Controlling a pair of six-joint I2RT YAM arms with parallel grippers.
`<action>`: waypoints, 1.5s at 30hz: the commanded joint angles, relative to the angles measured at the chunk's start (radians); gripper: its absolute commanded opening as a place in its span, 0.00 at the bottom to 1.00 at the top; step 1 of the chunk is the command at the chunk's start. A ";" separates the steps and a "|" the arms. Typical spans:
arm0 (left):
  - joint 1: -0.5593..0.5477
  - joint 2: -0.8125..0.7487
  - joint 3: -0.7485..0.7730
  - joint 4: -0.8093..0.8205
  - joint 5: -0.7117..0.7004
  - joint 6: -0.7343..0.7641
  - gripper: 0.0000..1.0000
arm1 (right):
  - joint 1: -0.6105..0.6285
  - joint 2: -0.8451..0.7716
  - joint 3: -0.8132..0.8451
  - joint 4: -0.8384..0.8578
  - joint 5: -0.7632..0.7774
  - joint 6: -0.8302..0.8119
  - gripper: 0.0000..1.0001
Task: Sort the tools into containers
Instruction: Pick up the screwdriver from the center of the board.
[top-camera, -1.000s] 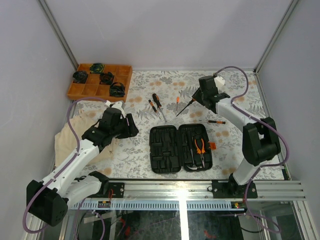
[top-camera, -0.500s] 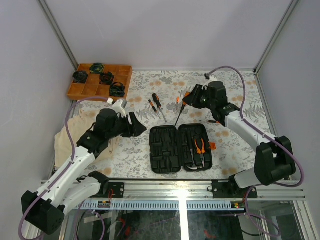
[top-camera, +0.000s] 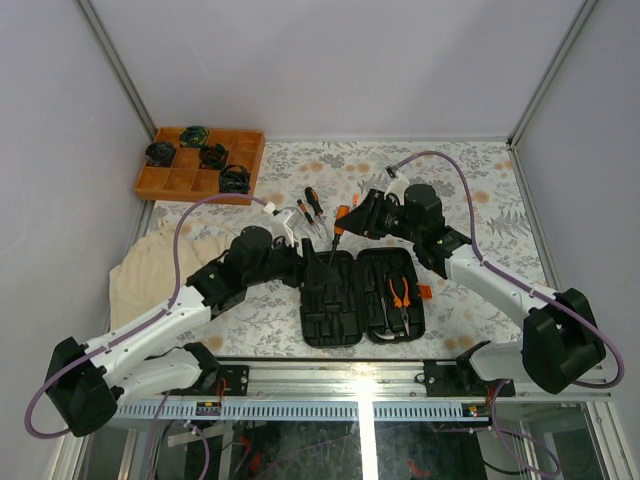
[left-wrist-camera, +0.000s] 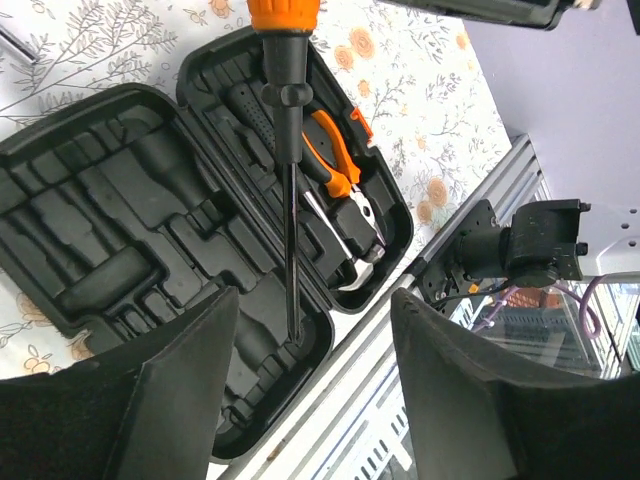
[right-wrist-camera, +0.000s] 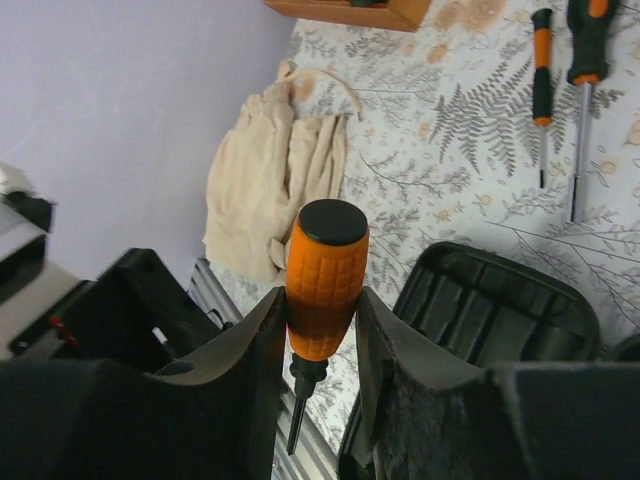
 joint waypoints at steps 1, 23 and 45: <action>-0.040 0.027 -0.009 0.115 -0.023 -0.023 0.59 | 0.017 -0.037 0.024 0.101 -0.057 0.045 0.05; -0.054 0.049 -0.024 0.158 -0.029 -0.074 0.00 | 0.054 -0.062 0.026 0.057 -0.007 0.008 0.32; -0.054 0.043 -0.045 0.196 -0.022 -0.108 0.00 | 0.060 -0.059 -0.043 0.112 0.043 0.048 0.37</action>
